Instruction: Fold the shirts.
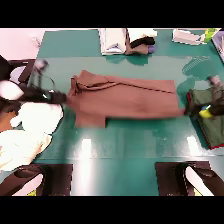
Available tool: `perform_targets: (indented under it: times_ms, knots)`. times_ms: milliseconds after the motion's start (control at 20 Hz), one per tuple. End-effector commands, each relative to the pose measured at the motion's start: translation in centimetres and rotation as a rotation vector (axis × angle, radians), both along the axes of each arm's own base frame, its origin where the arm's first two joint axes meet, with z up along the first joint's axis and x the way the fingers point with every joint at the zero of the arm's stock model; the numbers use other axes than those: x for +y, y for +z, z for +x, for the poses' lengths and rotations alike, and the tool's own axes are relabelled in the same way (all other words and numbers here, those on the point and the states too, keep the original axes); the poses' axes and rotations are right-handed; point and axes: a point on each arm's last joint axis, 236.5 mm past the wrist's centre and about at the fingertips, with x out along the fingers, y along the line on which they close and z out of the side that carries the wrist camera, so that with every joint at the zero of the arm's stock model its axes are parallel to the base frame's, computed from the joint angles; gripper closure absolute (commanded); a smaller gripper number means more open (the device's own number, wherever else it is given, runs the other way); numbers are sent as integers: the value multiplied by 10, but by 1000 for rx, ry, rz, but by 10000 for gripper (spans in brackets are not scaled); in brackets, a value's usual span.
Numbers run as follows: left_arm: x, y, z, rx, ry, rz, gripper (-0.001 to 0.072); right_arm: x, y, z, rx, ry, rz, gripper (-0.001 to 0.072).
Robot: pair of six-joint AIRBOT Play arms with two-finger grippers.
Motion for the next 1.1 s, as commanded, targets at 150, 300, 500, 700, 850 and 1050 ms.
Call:
perform_targets:
  times_ms: [150, 300, 500, 700, 850, 1050]
  knots:
    - [30, 323, -53, -776, 51, -7, 682, -7, 278, 12, -720, -17, -186, 696]
    - [39, 425, -120, -1038, 63, -57, 683, 0, 369, -24, -938, -18, -257, 696]
    - [47, 497, -192, -1265, 65, -113, 684, -9, 436, -72, -1089, -74, -378, 698]
    - [46, 494, -190, -1251, 61, -109, 684, -14, 432, -74, -987, -69, -392, 699]
    - [36, 436, -125, -1040, 45, -61, 683, -20, 390, -38, -818, -41, -349, 699]
    - [17, 269, -13, -526, -5, 33, 682, -36, 277, 27, -491, -17, -269, 698]
